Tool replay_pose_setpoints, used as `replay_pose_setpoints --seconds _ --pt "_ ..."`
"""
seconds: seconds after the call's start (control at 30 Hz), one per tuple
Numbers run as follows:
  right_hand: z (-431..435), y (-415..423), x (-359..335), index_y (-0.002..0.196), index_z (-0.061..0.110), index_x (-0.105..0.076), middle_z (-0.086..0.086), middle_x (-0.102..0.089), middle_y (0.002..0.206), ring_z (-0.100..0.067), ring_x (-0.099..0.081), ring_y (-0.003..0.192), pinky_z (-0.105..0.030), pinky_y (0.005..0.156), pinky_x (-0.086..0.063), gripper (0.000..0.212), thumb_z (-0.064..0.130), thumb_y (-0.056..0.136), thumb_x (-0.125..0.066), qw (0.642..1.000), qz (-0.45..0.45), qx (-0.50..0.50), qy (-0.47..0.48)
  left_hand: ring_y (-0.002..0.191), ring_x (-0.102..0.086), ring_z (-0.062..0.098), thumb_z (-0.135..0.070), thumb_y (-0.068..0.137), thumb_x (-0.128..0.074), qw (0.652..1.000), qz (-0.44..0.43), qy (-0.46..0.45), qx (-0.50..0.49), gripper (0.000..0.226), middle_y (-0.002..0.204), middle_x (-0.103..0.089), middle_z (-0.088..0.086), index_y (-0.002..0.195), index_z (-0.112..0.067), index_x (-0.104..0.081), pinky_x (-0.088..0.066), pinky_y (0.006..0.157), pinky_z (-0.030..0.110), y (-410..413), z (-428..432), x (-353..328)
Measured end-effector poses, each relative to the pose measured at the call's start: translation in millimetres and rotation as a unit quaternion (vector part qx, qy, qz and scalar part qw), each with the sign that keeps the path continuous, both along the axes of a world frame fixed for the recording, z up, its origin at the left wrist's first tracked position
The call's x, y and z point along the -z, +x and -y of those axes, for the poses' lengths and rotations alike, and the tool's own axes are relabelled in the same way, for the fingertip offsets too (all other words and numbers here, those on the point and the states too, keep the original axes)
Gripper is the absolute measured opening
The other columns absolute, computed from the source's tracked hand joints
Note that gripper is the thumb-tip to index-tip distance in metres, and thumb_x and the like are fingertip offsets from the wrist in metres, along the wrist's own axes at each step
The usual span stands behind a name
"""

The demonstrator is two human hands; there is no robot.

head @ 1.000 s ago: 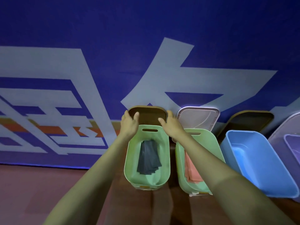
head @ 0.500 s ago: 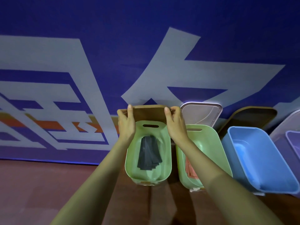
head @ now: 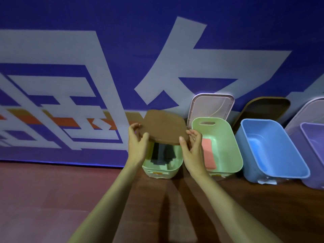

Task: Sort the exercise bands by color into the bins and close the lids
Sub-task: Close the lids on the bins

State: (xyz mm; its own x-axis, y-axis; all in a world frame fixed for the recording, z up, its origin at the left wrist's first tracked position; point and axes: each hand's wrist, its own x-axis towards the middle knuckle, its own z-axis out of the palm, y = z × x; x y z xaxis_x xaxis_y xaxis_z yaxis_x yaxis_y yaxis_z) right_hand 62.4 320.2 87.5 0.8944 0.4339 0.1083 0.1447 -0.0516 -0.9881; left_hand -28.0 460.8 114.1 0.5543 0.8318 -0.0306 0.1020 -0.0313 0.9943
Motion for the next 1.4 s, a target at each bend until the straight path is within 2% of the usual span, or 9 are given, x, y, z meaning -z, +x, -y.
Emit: replay_pose_setpoints --seconds 0.2,0.3,0.37,0.53,0.83,1.0,1.1,1.23,1.4 --pt "16.4 -35.0 27.4 0.132 0.015 -0.037 0.003 -0.045 0.133 -0.007 -0.042 0.124 -0.020 0.103 -0.033 0.052 0.014 0.087 -0.063 0.996 0.022 -0.029 -0.080 0.113 -0.051 0.015 -0.005 0.084 -0.054 0.997 -0.077 0.010 -0.008 0.045 0.126 -0.050 0.000 0.125 -0.017 -0.042 -0.045 0.089 0.028 -37.4 22.5 33.8" --pt "19.0 -41.6 38.2 0.133 0.016 -0.036 0.002 -0.044 0.134 -0.009 -0.044 0.120 -0.027 0.104 -0.037 0.056 0.012 0.085 -0.064 0.993 0.016 -0.041 -0.109 0.116 -0.050 0.015 -0.002 0.083 -0.056 0.996 -0.086 0.011 -0.002 0.046 0.123 -0.052 -0.003 0.123 -0.019 -0.042 -0.041 0.089 0.024 -46.5 28.4 46.2" --pt "21.0 -44.4 43.8 0.133 0.018 -0.036 0.000 -0.045 0.133 -0.011 -0.046 0.112 -0.032 0.101 -0.040 0.055 0.013 0.085 -0.063 0.987 0.029 -0.048 -0.149 0.116 -0.049 0.013 0.000 0.083 -0.057 0.996 -0.089 0.009 0.004 0.048 0.122 -0.052 -0.004 0.125 -0.018 -0.042 -0.040 0.092 0.025 -48.3 28.8 49.6" --pt "24.6 -48.0 48.9 0.127 0.012 -0.042 -0.002 -0.039 0.139 -0.015 -0.038 0.130 -0.026 0.110 -0.030 0.046 0.007 0.085 -0.061 0.983 0.058 -0.053 -0.163 0.117 -0.046 0.010 -0.003 0.084 -0.060 0.993 -0.103 0.043 0.025 0.048 0.125 -0.049 -0.006 0.125 -0.021 -0.042 -0.040 0.098 0.027 -51.9 30.5 53.3" --pt "27.4 -47.5 43.2 0.124 0.011 -0.050 -0.001 -0.039 0.135 -0.014 -0.043 0.123 -0.040 0.102 -0.041 0.045 0.006 0.082 -0.065 0.981 0.087 -0.037 -0.170 0.113 -0.046 0.009 -0.003 0.088 -0.058 0.994 -0.104 0.016 -0.013 0.042 0.131 -0.043 0.001 0.127 -0.015 -0.046 -0.040 0.097 0.024 -52.8 31.9 51.0" --pt "25.8 -48.3 42.6 0.123 0.007 -0.051 -0.005 -0.039 0.137 -0.011 -0.039 0.126 -0.016 0.104 -0.029 0.043 0.007 0.083 -0.065 0.975 0.098 -0.040 -0.195 0.108 -0.047 0.006 0.000 0.091 -0.054 0.996 -0.091 -0.006 -0.015 0.035 0.131 -0.041 0.002 0.124 -0.011 -0.048 -0.040 0.093 0.020 -53.9 34.4 45.8" --pt "24.2 -47.8 40.9 0.125 0.007 -0.051 -0.004 -0.039 0.138 -0.015 -0.039 0.127 -0.027 0.107 -0.033 0.044 0.010 0.083 -0.065 0.975 0.091 -0.038 -0.197 0.108 -0.048 0.007 0.002 0.091 -0.052 0.996 -0.084 -0.014 -0.019 0.032 0.130 -0.040 0.002 0.120 -0.014 -0.050 -0.041 0.092 0.020 -54.0 35.2 45.5" --pt "22.6 -44.4 38.7 0.129 0.008 -0.048 -0.006 -0.038 0.140 -0.016 -0.037 0.130 -0.014 0.105 -0.024 0.050 0.010 0.082 -0.067 0.978 0.078 -0.031 -0.193 0.108 -0.050 0.008 0.007 0.088 -0.052 0.997 -0.065 -0.035 -0.038 0.037 0.128 -0.040 0.001 0.117 -0.017 -0.050 -0.045 0.093 0.024 -51.3 34.8 46.9" --pt "20.2 -42.8 38.1 0.134 0.010 -0.042 -0.004 -0.033 0.147 -0.017 -0.033 0.135 -0.016 0.106 -0.022 0.058 0.010 0.082 -0.068 0.979 0.057 -0.036 -0.192 0.109 -0.054 0.010 0.008 0.087 -0.054 0.997 -0.041 -0.042 -0.048 0.039 0.127 -0.043 0.000 0.106 -0.026 -0.053 -0.047 0.097 0.029 -53.6 36.3 50.6"
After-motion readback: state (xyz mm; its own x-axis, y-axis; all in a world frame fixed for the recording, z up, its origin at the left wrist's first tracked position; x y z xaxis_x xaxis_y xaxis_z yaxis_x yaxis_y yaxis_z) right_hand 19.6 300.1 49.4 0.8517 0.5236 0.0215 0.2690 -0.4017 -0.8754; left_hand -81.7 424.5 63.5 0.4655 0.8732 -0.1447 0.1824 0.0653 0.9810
